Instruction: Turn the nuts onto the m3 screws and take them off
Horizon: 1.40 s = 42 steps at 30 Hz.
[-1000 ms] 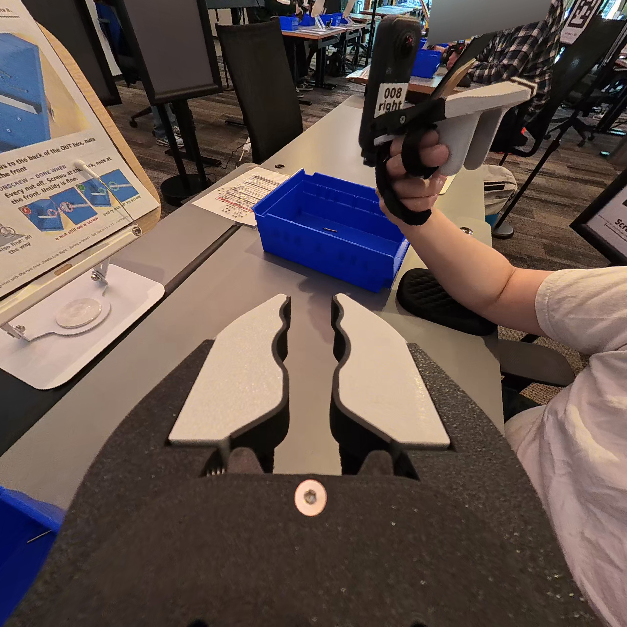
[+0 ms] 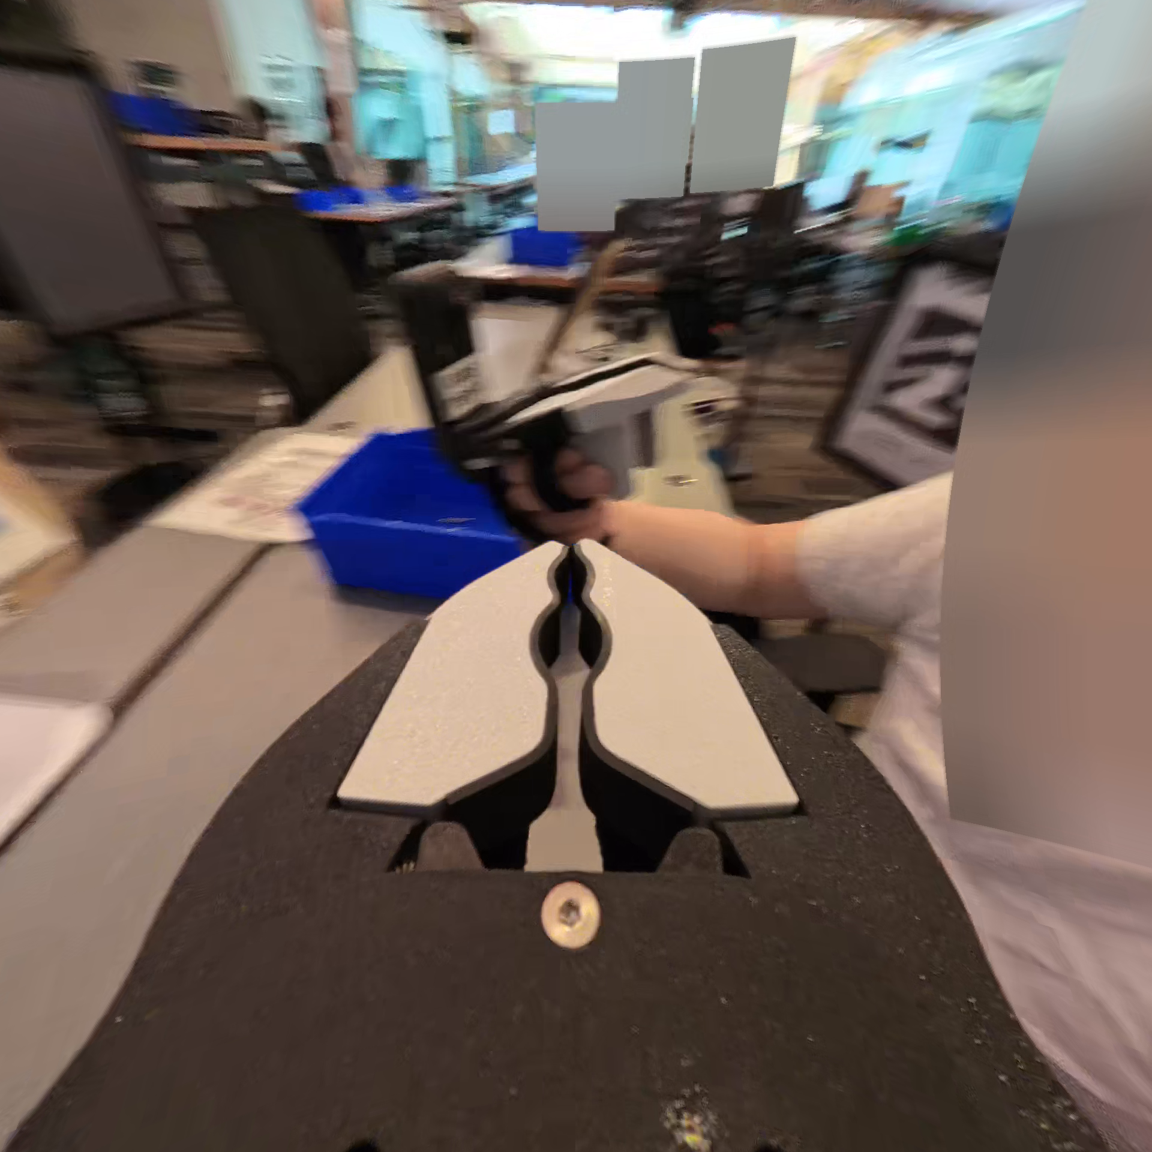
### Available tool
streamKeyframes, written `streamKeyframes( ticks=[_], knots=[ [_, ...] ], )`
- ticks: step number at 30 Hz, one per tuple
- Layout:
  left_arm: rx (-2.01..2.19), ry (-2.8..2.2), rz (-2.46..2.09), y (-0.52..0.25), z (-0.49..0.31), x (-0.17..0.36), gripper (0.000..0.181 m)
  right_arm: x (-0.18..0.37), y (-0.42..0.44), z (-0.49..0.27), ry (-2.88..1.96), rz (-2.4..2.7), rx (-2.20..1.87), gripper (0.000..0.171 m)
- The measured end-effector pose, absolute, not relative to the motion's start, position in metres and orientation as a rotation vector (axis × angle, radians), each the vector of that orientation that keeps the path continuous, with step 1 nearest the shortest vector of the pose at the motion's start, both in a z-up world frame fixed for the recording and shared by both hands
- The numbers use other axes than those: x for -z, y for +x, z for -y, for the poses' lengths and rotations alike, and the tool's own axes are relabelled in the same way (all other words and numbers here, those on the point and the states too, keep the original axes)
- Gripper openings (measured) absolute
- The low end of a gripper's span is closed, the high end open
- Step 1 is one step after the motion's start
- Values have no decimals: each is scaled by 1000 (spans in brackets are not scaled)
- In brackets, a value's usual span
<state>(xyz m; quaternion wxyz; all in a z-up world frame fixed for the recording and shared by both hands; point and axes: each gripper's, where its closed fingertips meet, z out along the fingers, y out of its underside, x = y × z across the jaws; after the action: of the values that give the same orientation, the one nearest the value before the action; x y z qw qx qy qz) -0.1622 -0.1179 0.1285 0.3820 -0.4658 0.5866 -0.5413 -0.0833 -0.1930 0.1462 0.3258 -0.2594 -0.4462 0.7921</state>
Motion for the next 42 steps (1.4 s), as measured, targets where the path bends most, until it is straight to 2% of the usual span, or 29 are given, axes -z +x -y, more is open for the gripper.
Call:
streamKeyframes(
  ticks=[6, 12, 27, 42],
  knots=[
    [2089, -648, -1678, -229, 172, -166, 0, -148, -82, 202, -659, 1215, -2070, 0],
    [2325, -360, -1640, -264, 172, -180, 0, -145, -87, 208, -674, 1263, -2061, 0],
    [2336, -287, -1784, -272, 187, -168, 0, -142, -91, 206, -688, 1259, -2070, 0],
    [2404, -255, -1681, -274, 179, -178, 0, -144, -93, 203, -680, 1227, -2071, 0]
  ],
)
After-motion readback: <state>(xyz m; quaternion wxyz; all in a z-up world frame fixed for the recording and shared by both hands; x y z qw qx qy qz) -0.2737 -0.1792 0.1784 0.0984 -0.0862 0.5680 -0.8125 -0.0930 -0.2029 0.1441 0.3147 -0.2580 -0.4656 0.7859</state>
